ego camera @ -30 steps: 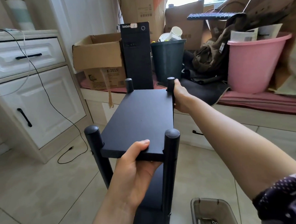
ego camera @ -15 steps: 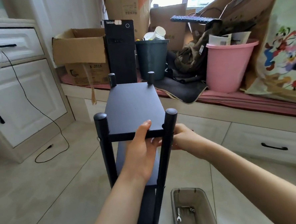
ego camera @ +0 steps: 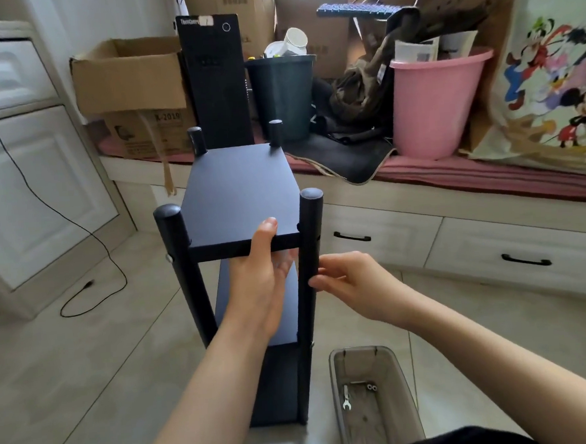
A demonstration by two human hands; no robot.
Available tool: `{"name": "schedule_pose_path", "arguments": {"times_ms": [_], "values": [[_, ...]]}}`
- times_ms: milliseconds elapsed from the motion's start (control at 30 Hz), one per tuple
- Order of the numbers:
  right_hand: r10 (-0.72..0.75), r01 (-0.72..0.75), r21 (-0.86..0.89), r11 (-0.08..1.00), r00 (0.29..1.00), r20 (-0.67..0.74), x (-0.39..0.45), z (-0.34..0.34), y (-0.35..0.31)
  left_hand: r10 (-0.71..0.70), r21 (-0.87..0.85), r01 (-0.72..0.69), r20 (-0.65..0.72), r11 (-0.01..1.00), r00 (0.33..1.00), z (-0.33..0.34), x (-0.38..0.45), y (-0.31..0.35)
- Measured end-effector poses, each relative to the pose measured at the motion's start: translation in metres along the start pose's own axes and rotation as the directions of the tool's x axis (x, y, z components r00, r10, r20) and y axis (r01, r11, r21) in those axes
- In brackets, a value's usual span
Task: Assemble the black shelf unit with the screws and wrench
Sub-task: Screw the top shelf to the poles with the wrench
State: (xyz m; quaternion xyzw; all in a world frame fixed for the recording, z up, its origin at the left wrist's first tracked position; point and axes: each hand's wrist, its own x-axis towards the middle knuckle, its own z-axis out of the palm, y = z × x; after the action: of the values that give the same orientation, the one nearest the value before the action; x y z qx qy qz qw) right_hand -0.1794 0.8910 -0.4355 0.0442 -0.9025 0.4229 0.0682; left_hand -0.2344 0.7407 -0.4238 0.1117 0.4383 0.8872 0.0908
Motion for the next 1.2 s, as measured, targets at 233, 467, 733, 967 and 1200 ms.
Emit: {"name": "schedule_pose_path", "arguments": {"times_ms": [233,467,733,967,1200], "values": [[-0.015,0.016,-0.042,0.999,1.0,0.019,0.007,-0.003,0.003,-0.073,-0.024,0.073,0.018,0.997,0.997,-0.001,0.004,-0.003],[-0.024,0.024,-0.074,0.997,1.0,-0.005,0.005,0.002,0.008,-0.044,0.014,0.045,-0.064,0.999,0.997,0.004,0.0,-0.001],[-0.015,0.014,-0.04,0.999,0.999,-0.033,0.006,0.007,0.008,-0.089,0.153,0.091,-0.02,0.984,0.996,0.004,0.002,-0.009],[0.024,-0.02,0.052,0.998,0.997,-0.077,0.004,0.004,0.014,-0.138,0.21,0.135,-0.001,0.968,0.99,0.004,0.002,-0.006],[0.225,-0.224,-0.019,0.974,0.972,0.063,-0.027,-0.012,0.084,-0.115,0.29,0.107,0.014,0.951,0.993,0.003,0.002,-0.007]]}}
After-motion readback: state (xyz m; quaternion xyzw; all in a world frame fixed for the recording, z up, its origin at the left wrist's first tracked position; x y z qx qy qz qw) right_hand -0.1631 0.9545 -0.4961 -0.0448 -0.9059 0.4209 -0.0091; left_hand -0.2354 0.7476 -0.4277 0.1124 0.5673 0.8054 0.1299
